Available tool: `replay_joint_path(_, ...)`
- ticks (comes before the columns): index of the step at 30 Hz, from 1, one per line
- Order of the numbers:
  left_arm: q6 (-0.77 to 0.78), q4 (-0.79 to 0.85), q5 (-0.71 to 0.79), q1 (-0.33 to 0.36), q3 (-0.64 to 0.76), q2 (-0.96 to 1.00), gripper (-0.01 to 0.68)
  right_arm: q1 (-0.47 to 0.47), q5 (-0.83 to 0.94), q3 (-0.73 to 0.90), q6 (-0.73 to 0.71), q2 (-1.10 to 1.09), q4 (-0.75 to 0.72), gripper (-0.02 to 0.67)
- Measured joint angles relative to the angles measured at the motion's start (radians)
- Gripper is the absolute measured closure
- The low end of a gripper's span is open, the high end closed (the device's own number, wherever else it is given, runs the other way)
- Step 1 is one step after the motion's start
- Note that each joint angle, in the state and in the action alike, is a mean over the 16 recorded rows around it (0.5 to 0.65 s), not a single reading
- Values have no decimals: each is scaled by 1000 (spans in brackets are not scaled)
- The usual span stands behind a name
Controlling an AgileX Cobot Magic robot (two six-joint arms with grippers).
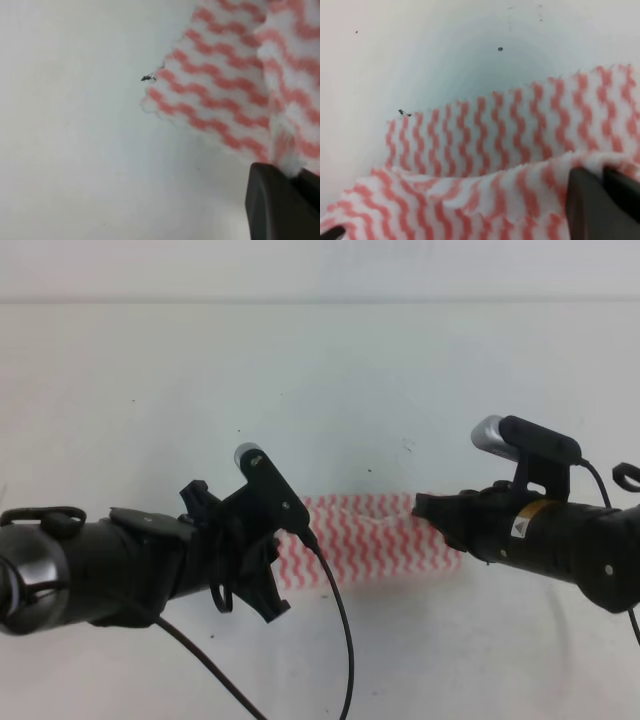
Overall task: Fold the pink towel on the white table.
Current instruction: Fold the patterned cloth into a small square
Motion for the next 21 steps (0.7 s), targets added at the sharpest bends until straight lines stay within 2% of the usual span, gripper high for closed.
replay_joint_path(21, 9, 4, -25, 1, -41, 27, 677, -8, 10, -35, -1, 32, -17, 666)
